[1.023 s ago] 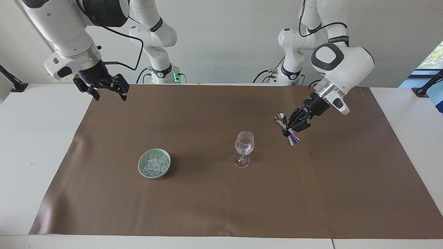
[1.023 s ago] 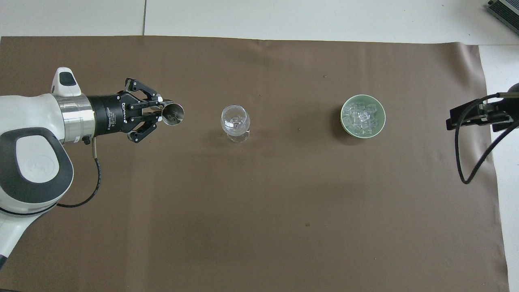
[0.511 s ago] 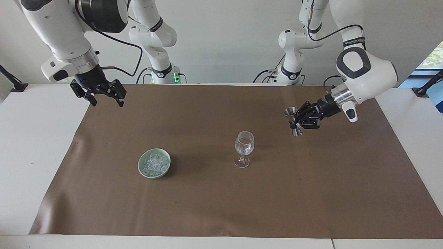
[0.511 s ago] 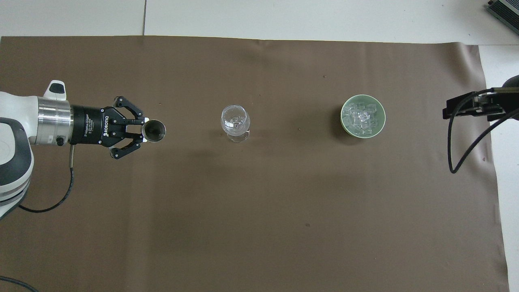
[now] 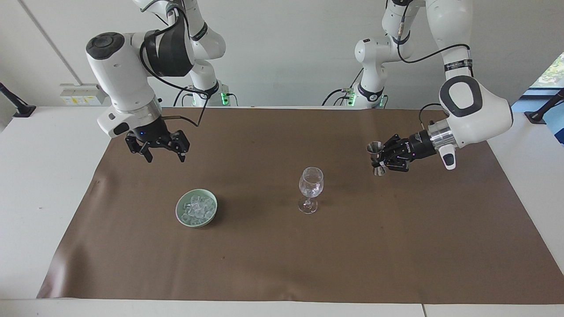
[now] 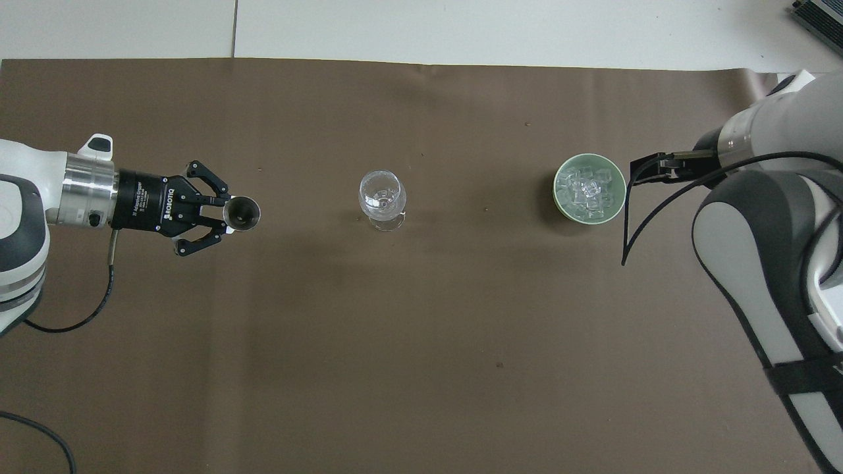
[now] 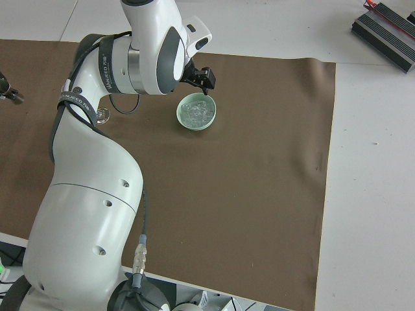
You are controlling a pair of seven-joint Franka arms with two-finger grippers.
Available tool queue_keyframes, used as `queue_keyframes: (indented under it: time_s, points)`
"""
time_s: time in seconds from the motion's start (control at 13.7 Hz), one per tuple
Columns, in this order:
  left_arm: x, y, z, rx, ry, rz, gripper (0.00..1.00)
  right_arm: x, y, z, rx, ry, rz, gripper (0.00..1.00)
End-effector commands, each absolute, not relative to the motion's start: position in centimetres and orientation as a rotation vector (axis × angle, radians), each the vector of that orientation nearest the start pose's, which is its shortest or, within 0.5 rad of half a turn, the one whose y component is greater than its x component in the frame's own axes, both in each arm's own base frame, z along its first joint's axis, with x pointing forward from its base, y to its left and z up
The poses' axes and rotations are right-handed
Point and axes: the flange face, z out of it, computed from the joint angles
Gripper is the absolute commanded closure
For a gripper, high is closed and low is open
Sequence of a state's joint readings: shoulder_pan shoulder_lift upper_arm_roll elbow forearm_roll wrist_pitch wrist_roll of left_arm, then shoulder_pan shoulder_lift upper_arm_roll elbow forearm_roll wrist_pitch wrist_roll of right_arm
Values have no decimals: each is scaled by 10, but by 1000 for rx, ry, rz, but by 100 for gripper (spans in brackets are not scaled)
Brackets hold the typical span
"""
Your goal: Pour wine and add ice with both arms
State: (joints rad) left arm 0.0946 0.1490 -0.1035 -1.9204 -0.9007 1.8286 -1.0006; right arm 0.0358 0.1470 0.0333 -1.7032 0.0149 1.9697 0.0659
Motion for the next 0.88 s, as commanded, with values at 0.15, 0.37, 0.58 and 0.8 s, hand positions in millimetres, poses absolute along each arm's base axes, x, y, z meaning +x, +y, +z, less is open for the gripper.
queue_keyframes:
  time_s: [0.15, 0.37, 0.58, 0.8]
  points:
    - [593, -28, 420, 1797, 1533, -828, 100, 637, 45, 463, -3080, 90, -228, 0]
    - [596, -18, 408, 1760, 1551, -847, 100, 636, 53, 457, -3076, 107, -234, 0]
    - [598, -7, 399, 1702, 1571, -864, 100, 630, 71, 436, -3080, 43, -219, 0]
    - [600, -6, 395, 1681, 1577, -866, 100, 634, 71, 414, -3084, 40, -194, 0]
